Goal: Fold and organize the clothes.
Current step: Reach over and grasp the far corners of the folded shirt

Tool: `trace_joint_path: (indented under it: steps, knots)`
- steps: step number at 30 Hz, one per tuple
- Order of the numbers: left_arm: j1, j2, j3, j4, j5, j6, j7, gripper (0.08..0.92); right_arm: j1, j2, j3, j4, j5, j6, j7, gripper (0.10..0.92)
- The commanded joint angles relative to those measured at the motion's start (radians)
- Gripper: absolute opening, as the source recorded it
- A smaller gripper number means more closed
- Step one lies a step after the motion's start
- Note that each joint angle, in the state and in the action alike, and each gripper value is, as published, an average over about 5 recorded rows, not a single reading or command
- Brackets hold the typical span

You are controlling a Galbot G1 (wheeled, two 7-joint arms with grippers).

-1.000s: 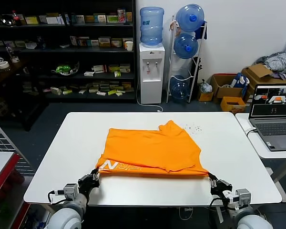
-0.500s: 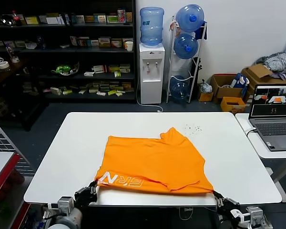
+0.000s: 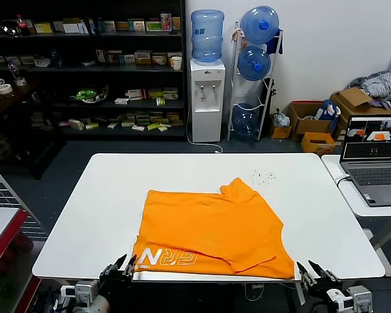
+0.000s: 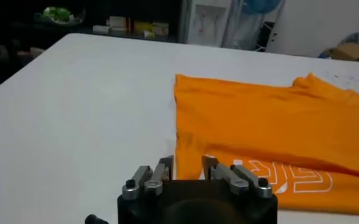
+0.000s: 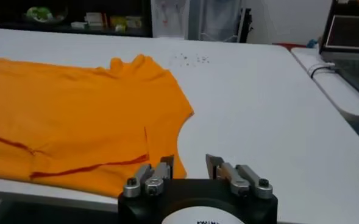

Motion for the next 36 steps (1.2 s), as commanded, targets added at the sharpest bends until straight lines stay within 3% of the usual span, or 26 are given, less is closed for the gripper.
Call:
trace_joint_path:
  steps: [1, 4, 9, 15, 23, 29, 36]
  knots:
    - [-0.124, 0.025, -0.033, 0.018, -0.018, -0.017, 0.034, 0.491, 0.227, -0.072, -0.012, -0.012, 0.052, 0.013, 0.018, 0.562]
    - [-0.292, -0.008, -0.008, 0.115, -0.008, -0.044, 0.092, 0.578, 0.494, -0.063, -0.138, -0.114, 0.104, -0.005, 0.035, 0.649]
    - [-0.582, -0.126, 0.061, 0.357, -0.005, -0.050, 0.161, 0.725, 0.885, 0.015, -0.353, -0.387, 0.148, -0.024, 0.038, 0.783]
    - [-0.778, -0.205, 0.195, 0.618, -0.033, -0.031, 0.215, 0.819, 1.176, 0.182, -0.540, -0.700, 0.157, -0.063, 0.035, 0.822]
    - [-0.892, -0.251, 0.271, 0.829, -0.126, 0.080, 0.235, 0.823, 1.327, 0.360, -0.653, -0.990, 0.092, -0.083, -0.010, 0.823]
    - [-0.898, -0.245, 0.286, 0.840, -0.125, 0.095, 0.244, 0.823, 1.373, 0.420, -0.682, -1.107, 0.062, -0.088, -0.036, 0.823]
    - [-0.894, -0.250, 0.291, 0.826, -0.120, 0.099, 0.242, 0.823, 1.364, 0.423, -0.686, -1.120, 0.051, -0.097, -0.044, 0.823]
